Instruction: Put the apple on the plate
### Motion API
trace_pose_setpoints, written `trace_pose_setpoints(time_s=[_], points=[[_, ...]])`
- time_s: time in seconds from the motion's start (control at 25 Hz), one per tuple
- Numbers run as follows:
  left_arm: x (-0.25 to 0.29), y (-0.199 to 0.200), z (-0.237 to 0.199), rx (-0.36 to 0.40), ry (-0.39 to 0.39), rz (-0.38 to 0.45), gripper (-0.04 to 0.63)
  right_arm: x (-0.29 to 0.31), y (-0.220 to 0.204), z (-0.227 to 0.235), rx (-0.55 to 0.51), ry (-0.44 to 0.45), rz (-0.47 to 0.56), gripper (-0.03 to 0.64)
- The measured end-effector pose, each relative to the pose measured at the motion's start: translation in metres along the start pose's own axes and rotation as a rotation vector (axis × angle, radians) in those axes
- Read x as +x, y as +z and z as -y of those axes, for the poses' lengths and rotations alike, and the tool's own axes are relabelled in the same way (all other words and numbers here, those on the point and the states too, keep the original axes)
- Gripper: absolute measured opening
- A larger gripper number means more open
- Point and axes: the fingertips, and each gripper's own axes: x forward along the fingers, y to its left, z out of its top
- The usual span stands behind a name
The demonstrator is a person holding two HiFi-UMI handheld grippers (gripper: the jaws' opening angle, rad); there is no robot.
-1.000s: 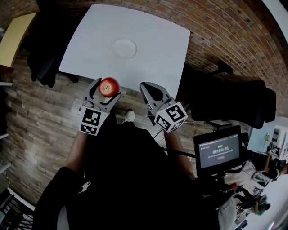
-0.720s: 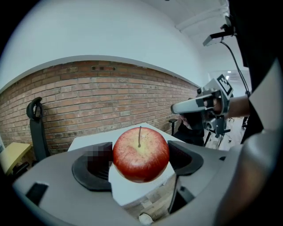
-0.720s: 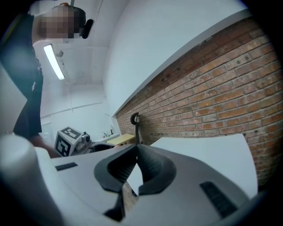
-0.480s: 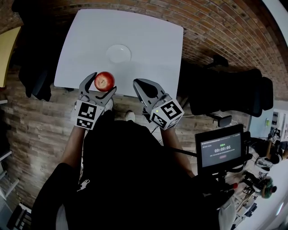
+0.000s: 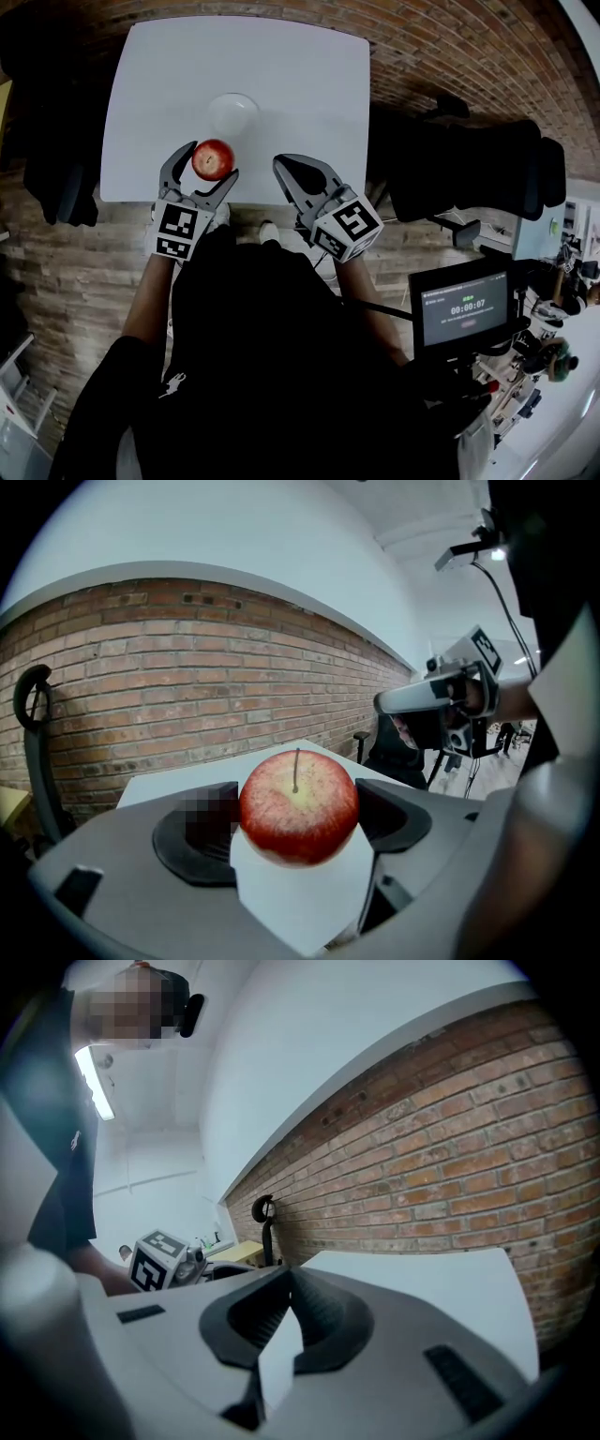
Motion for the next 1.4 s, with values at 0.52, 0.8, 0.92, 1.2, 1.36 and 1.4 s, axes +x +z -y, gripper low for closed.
trace_pose_setpoints(time_s=[0.52,0.8,0.92,1.2,1.36,1.4], points=[[0.058,-0.037,-0.034,-0.012,-0.046,-0.085,0.394,0.035,-0.025,0.037,0.048,-0.034,-0.072,0.005],[0.079,-0.053,-0.039,-0.021,-0.045,-0.109,0.394,0.025,-0.036,0.044,0.088,-0.081,-0.097,0.005],[0.089,-0.058,-0.043,-0.011,-0.042,-0.116,0.394,0.021,-0.043,0.045,0.109,-0.097,-0.108,0.005],[0.114,-0.073,-0.050,0.014,-0.033,-0.142,0.394,0.015,-0.059,0.055,0.155,-0.136,-0.125,0.005],[0.131,-0.077,-0.049,0.027,-0.031,-0.136,0.394,0.011,-0.071,0.065,0.167,-0.155,-0.130,0.003],[0.134,-0.076,-0.048,0.034,-0.030,-0.134,0.394,0.010,-0.072,0.066,0.171,-0.159,-0.131,0.003]])
